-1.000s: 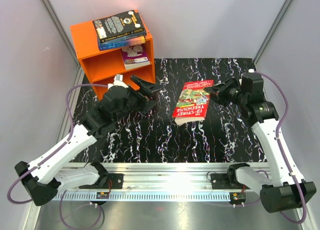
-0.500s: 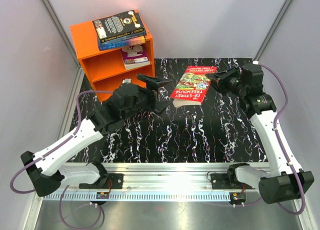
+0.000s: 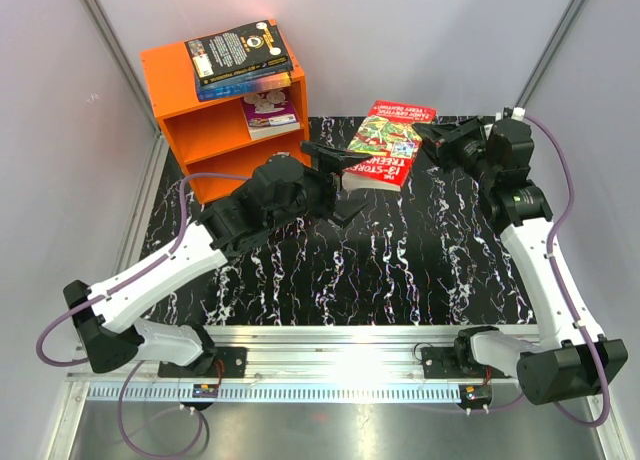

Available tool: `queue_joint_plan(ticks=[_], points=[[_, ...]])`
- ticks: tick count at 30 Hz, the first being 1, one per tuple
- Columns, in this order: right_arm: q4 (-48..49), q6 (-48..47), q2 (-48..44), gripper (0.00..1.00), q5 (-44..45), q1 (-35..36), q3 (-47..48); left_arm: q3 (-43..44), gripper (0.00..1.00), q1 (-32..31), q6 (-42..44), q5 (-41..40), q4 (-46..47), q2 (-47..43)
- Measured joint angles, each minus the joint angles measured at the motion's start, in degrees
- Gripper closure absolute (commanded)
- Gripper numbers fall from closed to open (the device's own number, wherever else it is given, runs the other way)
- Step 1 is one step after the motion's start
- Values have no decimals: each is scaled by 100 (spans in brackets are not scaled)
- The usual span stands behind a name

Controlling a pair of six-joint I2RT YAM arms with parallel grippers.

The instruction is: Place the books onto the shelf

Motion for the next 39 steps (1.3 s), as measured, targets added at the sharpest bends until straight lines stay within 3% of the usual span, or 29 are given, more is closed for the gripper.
queue_joint_plan(ticks=[9,14,17,20,24,27,38,39], points=[[1115,688,450,100,-828,2,55,48,1,0,15,4,-31,66],[1580,1143,678,100,-1436,0,59,55,17,63,26,136,-22,74],[1558,1207,774,100,-1808,0,179,55,28,240,35,448,63,105],[1554,1182,802,100,-2039,2,258,55,57,378,44,525,94,109],[1541,1167,761,100,-2083,0,175,59,78,463,105,533,181,103],[1530,1178,612,100,-2002,-9,-66,131,99,498,212,560,98,101],[975,1130,-7,100,-1790,-22,-584,483,100,509,933,793,-520,103],[887,1095,-61,91,-1775,-22,-590,501,100,509,1036,824,-542,103]])
